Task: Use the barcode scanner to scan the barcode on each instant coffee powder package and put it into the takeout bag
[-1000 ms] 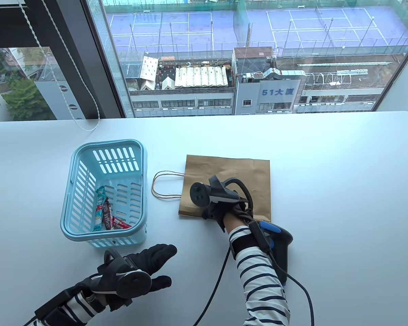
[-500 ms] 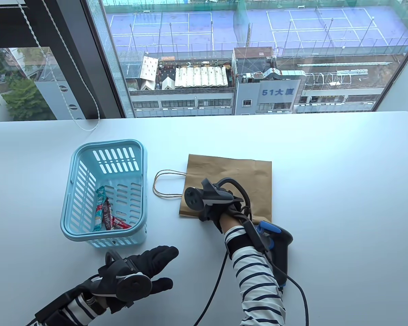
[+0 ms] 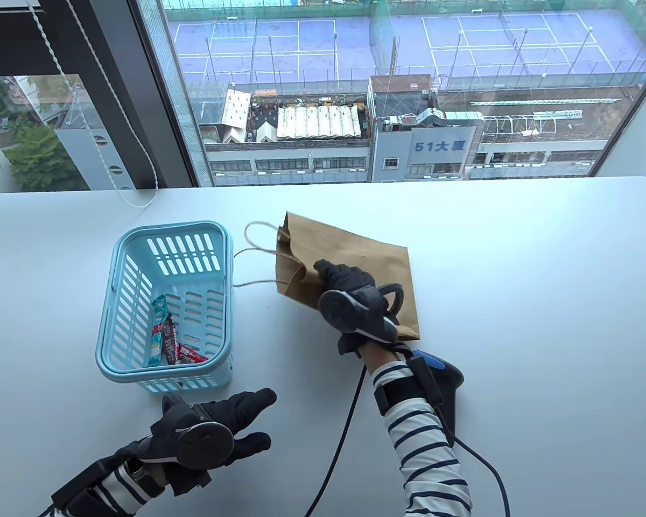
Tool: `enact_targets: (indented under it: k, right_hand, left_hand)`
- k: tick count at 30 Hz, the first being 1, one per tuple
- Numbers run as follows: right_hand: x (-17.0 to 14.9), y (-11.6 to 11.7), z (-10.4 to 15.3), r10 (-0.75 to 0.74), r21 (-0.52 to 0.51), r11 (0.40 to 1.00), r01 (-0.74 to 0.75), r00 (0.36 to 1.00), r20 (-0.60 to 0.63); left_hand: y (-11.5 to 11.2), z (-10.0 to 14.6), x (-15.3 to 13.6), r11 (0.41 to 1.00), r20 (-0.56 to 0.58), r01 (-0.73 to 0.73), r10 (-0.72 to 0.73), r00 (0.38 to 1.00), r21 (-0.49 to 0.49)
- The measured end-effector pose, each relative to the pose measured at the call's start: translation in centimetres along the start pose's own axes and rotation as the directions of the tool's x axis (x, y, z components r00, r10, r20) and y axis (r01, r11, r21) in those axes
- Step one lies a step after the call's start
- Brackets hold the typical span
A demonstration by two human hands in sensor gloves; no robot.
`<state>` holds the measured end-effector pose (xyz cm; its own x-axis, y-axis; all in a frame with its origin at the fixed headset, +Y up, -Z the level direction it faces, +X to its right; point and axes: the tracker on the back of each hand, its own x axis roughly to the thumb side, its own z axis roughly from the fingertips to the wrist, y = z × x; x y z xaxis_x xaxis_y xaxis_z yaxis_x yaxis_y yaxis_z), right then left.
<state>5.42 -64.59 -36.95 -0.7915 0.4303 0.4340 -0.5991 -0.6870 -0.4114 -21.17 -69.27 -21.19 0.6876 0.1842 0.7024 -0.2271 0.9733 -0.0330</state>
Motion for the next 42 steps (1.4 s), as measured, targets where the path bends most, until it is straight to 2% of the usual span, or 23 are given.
enact_targets:
  k: [1,2,4,7,9,10,13,15,17,20,23,25,26,28,31,33,34,35,36,37,38,41,42]
  right_hand:
    - [-0.4,-1.6,-0.2,-0.122,-0.023,0.992,0.121,0.992,-0.039]
    - [-1.0,-3.5,-0.3,-0.297,-0.041,0.955,0.295,0.953,-0.062]
    - [-2.3,-6.4,-0.3,-0.563,-0.072,0.826,0.559,0.819,-0.109]
    - [-3.8,-9.4,-0.1,-0.843,0.016,0.528,0.849,0.527,-0.108]
    - [-4.0,-10.3,0.1,-0.912,0.112,0.391,0.914,0.4,-0.084]
    - [-3.9,-10.6,0.2,-0.932,0.154,0.345,0.926,0.357,-0.059]
    - [-3.3,-10.9,0.4,-0.955,0.197,0.292,0.936,0.297,0.008]
    - [-2.5,-10.9,0.6,-0.966,0.259,0.256,0.931,0.256,0.033]
    - [-2.2,-10.6,0.5,-0.965,0.259,0.262,0.93,0.251,0.074]
    - [-1.9,-10.3,0.4,-0.979,0.266,0.204,0.942,0.192,0.074]
    - [-1.8,-10.1,0.4,-0.981,0.184,0.186,0.965,0.172,0.087]
    - [-1.8,-10.0,0.4,-0.984,0.102,0.162,0.981,0.154,0.087]
    - [-1.8,-10.1,0.4,-0.983,0.061,0.17,0.984,0.165,0.083]
    - [-1.7,-10.1,0.5,-0.97,-0.019,0.228,0.974,0.228,0.083]
    - [-1.3,-10.3,0.4,-0.955,-0.026,0.283,0.959,0.284,0.087]
    - [-1.0,-10.7,0.3,-0.923,-0.068,0.368,0.927,0.373,0.092]
    - [-1.0,-11.0,0.3,-0.902,-0.101,0.411,0.906,0.42,0.103]
    - [-0.8,-11.3,0.3,-0.853,-0.182,0.483,0.857,0.507,0.126]
    - [-0.7,-11.6,0.2,-0.816,-0.211,0.529,0.822,0.561,0.14]
    - [-0.6,-11.9,0.0,-0.801,-0.173,0.557,0.812,0.58,0.144]
    - [-0.6,-12.2,-0.1,-0.798,-0.127,0.574,0.809,0.588,0.131]
    - [-1.2,-13.6,-0.2,-0.831,-0.201,0.51,0.836,0.54,0.133]
    - [-1.5,-14.0,-0.4,-0.835,-0.17,0.512,0.842,0.534,0.129]
  left_hand:
    - [0.6,0.0,-0.1,1.0,-0.016,-0.024,0.025,1.0,0.014]
    - [1.2,0.0,-0.3,0.998,-0.039,-0.052,0.054,0.998,0.032]
    - [2.8,0.1,-0.7,0.989,-0.086,-0.126,0.132,0.988,0.071]
    - [5.8,0.1,-1.9,0.952,-0.173,-0.261,0.287,0.942,0.161]
    - [7.5,0.1,-2.8,0.924,-0.228,-0.311,0.36,0.905,0.222]
    - [8.6,-0.1,-3.6,0.903,-0.283,-0.344,0.41,0.867,0.257]
    - [10.0,-0.9,-5.7,0.834,-0.385,-0.475,0.551,0.741,0.278]
    - [9.9,-1.7,-6.7,0.744,-0.404,-0.63,0.659,0.634,0.225]
    - [9.2,-2.2,-7.0,0.654,-0.432,-0.743,0.717,0.547,0.143]
    - [8.4,-2.6,-7.1,0.582,-0.443,-0.805,0.755,0.483,0.115]
    - [7.8,-2.7,-7.2,0.375,-0.377,-0.919,0.874,0.306,0.125]
    - [7.7,-2.8,-7.4,0.279,-0.309,-0.95,0.924,0.226,0.141]
    - [7.7,-2.9,-7.4,0.263,-0.286,-0.956,0.934,0.217,0.134]
    - [7.6,-3.0,-7.3,0.231,-0.254,-0.968,0.946,0.201,0.096]
    - [7.2,-3.1,-6.8,0.177,-0.249,-0.982,0.956,0.157,0.06]
    - [7.1,-3.2,-6.5,0.15,-0.248,-0.988,0.959,0.135,0.039]
    - [7.1,-3.2,-6.5,0.15,-0.252,-0.988,0.958,0.135,0.042]
    - [7.2,-3.2,-6.4,0.182,-0.27,-0.981,0.95,0.158,0.066]
    - [7.3,-3.1,-6.4,0.241,-0.296,-0.965,0.934,0.201,0.104]
    - [7.3,-3.0,-6.5,0.277,-0.322,-0.953,0.92,0.225,0.125]
    - [7.4,-2.8,-6.7,0.324,-0.353,-0.936,0.899,0.259,0.139]
    - [7.8,-2.5,-7.1,0.463,-0.385,-0.885,0.825,0.413,0.045]
    - [8.0,-2.3,-7.0,0.513,-0.382,-0.858,0.798,0.467,0.024]
